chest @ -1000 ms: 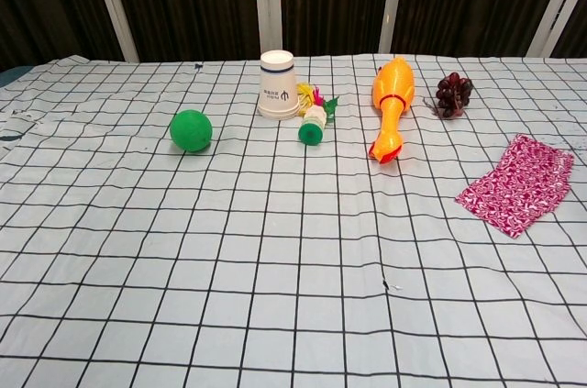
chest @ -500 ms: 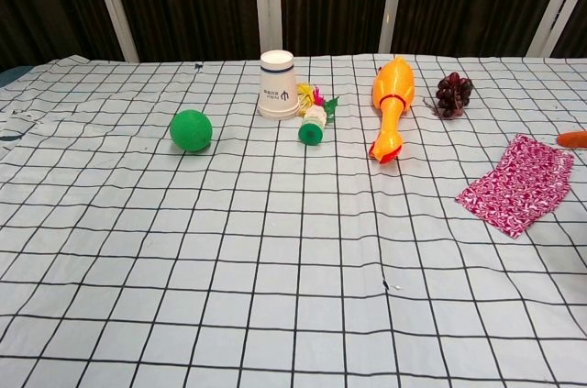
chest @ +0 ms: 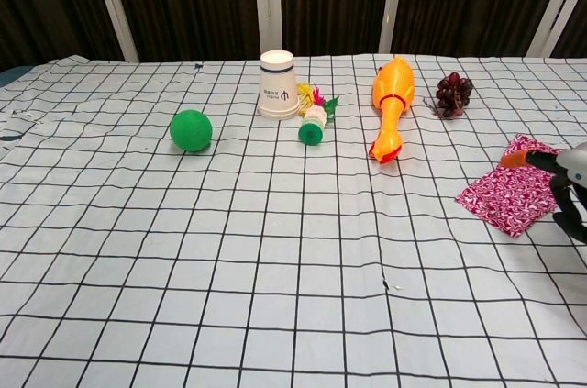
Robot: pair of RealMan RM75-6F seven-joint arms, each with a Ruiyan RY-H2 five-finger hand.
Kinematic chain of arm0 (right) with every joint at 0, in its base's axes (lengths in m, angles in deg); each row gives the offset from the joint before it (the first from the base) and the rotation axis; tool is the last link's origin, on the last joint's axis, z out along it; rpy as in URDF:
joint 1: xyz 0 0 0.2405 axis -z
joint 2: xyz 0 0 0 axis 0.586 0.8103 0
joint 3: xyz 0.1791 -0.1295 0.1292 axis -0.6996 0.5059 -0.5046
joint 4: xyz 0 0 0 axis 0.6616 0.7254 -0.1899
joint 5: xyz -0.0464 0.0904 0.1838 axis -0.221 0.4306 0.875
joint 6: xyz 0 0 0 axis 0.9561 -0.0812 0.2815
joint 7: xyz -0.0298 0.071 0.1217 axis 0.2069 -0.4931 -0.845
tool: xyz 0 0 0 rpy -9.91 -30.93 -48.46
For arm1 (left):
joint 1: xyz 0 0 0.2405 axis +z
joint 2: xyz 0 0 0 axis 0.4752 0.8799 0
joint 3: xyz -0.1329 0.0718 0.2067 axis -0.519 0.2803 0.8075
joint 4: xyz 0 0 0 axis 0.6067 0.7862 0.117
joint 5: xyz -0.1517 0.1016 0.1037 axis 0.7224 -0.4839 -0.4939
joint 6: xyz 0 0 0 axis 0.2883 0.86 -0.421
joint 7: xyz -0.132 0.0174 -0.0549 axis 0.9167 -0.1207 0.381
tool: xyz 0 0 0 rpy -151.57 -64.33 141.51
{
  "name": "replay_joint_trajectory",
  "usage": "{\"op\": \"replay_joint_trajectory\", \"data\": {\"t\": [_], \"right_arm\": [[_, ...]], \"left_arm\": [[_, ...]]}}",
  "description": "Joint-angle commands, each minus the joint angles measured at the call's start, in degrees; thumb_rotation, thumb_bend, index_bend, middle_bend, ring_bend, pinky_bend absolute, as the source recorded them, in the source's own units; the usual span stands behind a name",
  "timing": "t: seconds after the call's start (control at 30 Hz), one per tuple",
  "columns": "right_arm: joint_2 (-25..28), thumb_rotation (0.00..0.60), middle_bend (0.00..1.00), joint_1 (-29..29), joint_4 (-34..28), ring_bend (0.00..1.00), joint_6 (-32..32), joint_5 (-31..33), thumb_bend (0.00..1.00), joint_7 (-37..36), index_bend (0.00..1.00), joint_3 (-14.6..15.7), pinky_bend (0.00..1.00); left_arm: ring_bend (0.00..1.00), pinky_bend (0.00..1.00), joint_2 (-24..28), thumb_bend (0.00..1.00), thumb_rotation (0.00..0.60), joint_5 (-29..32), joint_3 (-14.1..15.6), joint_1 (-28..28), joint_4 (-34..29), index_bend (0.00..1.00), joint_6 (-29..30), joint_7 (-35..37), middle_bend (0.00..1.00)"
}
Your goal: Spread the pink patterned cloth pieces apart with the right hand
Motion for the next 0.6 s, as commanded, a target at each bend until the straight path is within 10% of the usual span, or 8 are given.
{"op": "replay_joint_trajectory", "data": {"t": [0.03, 0.6], "right_arm": [[-0.8, 0.6, 0.61, -0.8, 0.2, 0.55, -0.6, 1.2, 0.56, 1.3, 0.15, 0.2, 0.23], [-2.8, 0.6, 0.61, -3.1, 0.9, 0.55, -2.0, 5.7, 0.56, 5.4, 0.18, 2.1, 0.23]], "left_arm": [[0.05, 0.06, 0.0, 0.2, 0.6, 0.1, 0.0, 0.0, 0.0, 0.11, 0.0, 0.0, 0.02], [0.05, 0.06, 0.0, 0.2, 0.6, 0.4, -0.1, 0.0, 0.0, 0.11, 0.0, -0.1, 0.02]]}}
